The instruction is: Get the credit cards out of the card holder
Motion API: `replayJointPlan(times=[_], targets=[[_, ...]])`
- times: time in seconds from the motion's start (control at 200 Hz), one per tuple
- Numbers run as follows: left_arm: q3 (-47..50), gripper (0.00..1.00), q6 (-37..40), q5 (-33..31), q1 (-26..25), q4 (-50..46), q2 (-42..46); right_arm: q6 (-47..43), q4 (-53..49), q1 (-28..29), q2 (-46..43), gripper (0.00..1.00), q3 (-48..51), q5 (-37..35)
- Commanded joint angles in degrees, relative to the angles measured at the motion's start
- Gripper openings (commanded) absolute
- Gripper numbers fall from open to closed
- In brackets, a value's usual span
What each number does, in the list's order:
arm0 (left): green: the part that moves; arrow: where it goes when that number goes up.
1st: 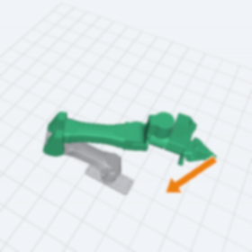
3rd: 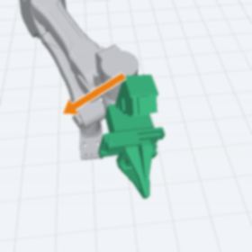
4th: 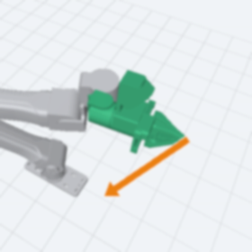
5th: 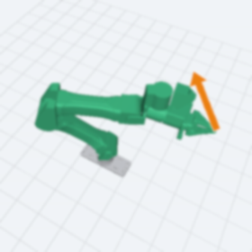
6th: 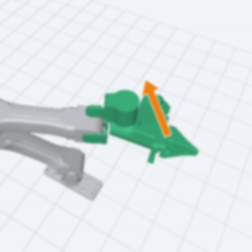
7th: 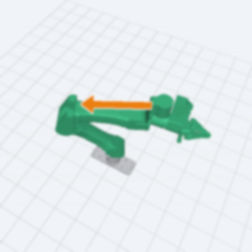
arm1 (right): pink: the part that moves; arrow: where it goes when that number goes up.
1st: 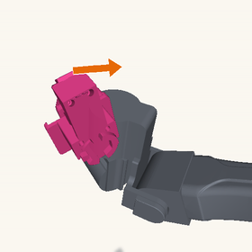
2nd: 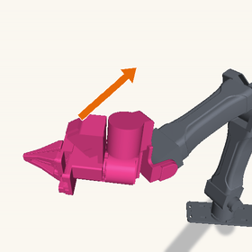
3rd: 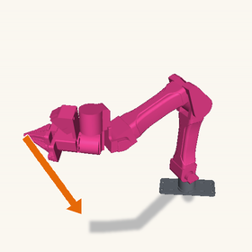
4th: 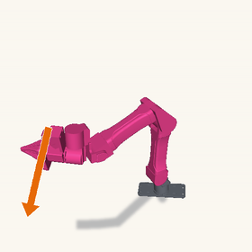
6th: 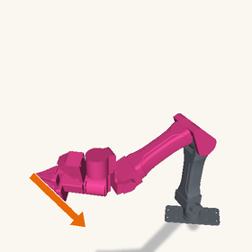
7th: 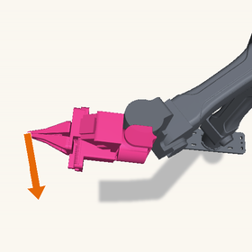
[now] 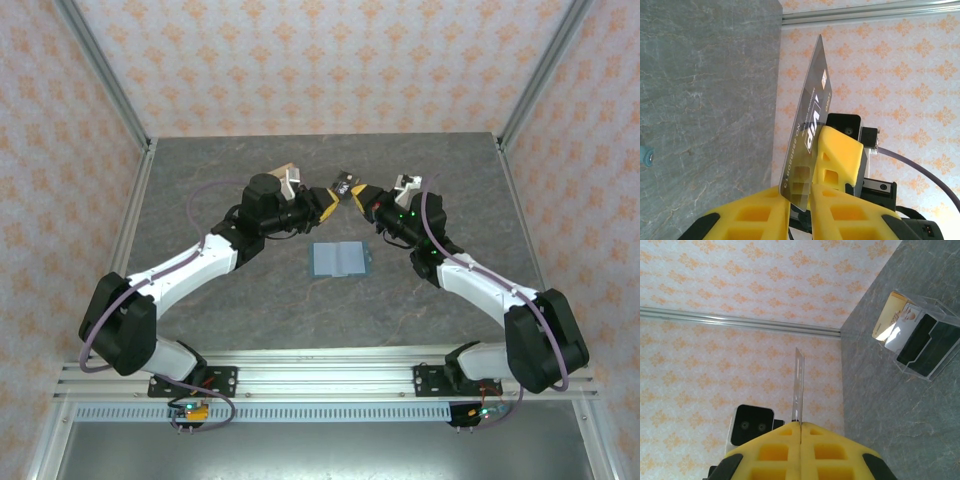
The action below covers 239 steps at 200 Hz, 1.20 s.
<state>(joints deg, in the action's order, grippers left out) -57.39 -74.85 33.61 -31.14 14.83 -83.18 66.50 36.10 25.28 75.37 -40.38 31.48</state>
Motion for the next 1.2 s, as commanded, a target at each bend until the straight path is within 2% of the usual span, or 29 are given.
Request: replayJointPlan(times=[0.0, 0.2, 0.32, 0.51, 0.586, 0.666, 0.786, 0.856, 0.961, 1.046, 1.191], targets=[[-1.1, 0.19, -0.3, -1.4, 0.0, 3.7, -1.1, 0.4, 2.4, -0.1, 0.0, 0.00, 0.7, 1.7], [-0.6, 0.19, -1.3, -2.0, 0.1, 5.7, -1.8, 0.3, 2.3, 0.0, -0.3, 0.00, 0.8, 1.9], [-0.5, 0.14, -1.2, -2.0, 0.7, 5.9, -2.1, -0.2, 1.7, 0.0, -0.2, 0.00, 0.7, 2.0], [0.0, 0.00, -0.4, -2.2, 1.0, 5.5, -2.3, -1.1, 0.1, 0.0, -0.3, 0.00, 0.7, 1.9], [0.0, 0.00, 0.3, -2.3, 1.2, 4.5, -2.5, -2.7, -2.8, -0.1, -0.7, 0.01, 0.1, 1.5], [0.5, 0.00, 1.4, -2.9, 1.5, 3.7, -2.4, -5.8, -8.5, -0.1, -1.4, 0.17, -0.9, 0.3], [0.9, 0.00, 5.7, -4.4, 2.3, -1.2, -1.6, -11.3, -19.5, -0.1, -3.2, 0.56, -2.7, -2.6], [0.8, 0.00, 9.5, -5.6, 3.2, -5.2, -1.0, -13.8, -24.1, -0.1, -4.3, 0.71, -3.0, -4.9], [0.1, 0.00, 17.1, -6.3, 5.7, -10.9, -0.2, -18.0, -32.9, 0.0, -4.8, 0.85, -4.7, -9.2], [-1.4, 0.00, 24.9, -6.7, 7.9, -16.2, 0.2, -19.3, -35.4, -0.1, -5.0, 0.94, -4.4, -11.4], [-6.4, 0.00, 42.9, -10.6, 11.0, -27.6, 0.2, -20.6, -35.5, -0.1, -4.4, 0.99, -3.8, -11.7]])
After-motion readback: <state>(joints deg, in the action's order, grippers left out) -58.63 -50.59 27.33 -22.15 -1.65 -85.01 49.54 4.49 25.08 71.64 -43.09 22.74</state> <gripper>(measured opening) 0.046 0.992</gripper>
